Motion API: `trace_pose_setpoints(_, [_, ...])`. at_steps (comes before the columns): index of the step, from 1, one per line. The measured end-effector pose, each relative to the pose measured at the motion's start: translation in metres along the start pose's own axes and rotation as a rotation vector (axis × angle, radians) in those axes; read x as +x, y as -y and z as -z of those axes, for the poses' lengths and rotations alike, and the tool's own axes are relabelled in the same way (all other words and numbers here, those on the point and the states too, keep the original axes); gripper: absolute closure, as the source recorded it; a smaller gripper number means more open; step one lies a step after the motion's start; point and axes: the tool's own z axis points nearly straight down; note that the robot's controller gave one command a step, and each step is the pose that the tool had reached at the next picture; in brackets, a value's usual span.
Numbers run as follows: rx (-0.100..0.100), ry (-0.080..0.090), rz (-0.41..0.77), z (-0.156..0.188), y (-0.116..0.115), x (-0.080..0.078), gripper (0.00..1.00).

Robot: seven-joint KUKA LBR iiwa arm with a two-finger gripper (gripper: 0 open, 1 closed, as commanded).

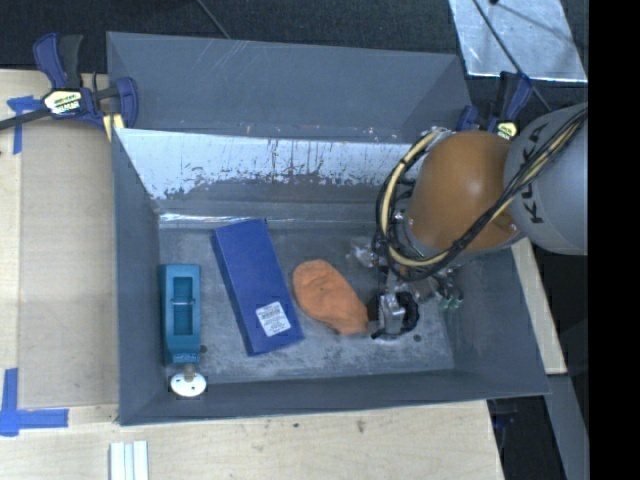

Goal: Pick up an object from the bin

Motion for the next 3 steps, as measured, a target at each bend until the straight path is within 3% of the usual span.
trace_pose_setpoints(1, [-0.004,-0.006,-0.072,-0.017,-0.03,-0.004,0.0])
trace_pose_setpoints(2, [-0.004,-0.003,-0.102,-0.019,-0.019,-0.019,1.0])
trace_pose_setpoints(3, [-0.004,-0.003,-0.101,-0.019,-0.019,-0.019,1.0])
